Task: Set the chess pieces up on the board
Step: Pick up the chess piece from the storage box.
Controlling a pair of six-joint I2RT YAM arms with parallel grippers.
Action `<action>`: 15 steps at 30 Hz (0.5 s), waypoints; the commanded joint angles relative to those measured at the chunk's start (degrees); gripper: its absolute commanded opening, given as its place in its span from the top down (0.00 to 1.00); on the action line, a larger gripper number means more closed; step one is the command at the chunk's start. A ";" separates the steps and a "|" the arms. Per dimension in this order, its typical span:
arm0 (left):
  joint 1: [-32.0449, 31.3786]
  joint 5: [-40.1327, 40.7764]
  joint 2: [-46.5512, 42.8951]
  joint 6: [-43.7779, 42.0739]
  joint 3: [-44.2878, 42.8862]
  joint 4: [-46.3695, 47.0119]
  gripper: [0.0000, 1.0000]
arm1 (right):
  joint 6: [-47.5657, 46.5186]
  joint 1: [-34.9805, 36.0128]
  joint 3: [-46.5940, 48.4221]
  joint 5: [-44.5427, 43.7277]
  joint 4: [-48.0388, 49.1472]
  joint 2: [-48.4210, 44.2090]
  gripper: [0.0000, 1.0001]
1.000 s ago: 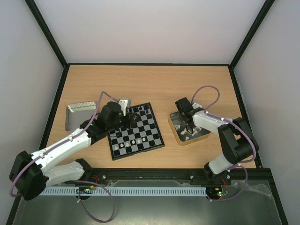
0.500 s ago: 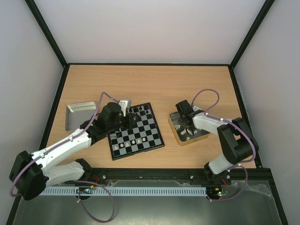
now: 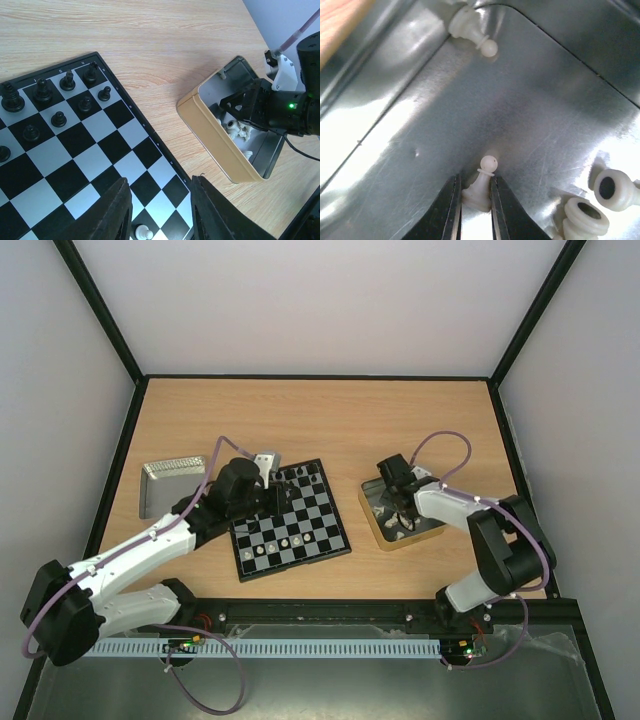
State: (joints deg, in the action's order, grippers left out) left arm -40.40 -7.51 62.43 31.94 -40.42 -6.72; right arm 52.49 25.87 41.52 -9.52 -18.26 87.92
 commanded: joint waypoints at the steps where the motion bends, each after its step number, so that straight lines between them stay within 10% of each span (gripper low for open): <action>1: 0.94 -1.17 0.22 0.66 -0.84 0.64 0.64 | -4.09 -0.12 -0.74 1.41 3.17 -5.40 0.90; 7: 4.27 -6.97 1.37 4.03 -4.66 0.31 0.52 | -16.70 -0.12 -1.58 13.51 14.88 -16.12 0.90; 15: 8.01 -20.15 3.40 10.70 -11.68 3.57 0.28 | -23.91 0.05 -4.15 50.68 35.63 -24.12 0.91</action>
State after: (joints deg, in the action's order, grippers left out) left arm -33.43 -19.14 64.97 38.74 -48.40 -6.33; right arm 33.34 25.85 38.39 19.73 4.45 65.28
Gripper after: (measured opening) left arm 0.678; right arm 0.105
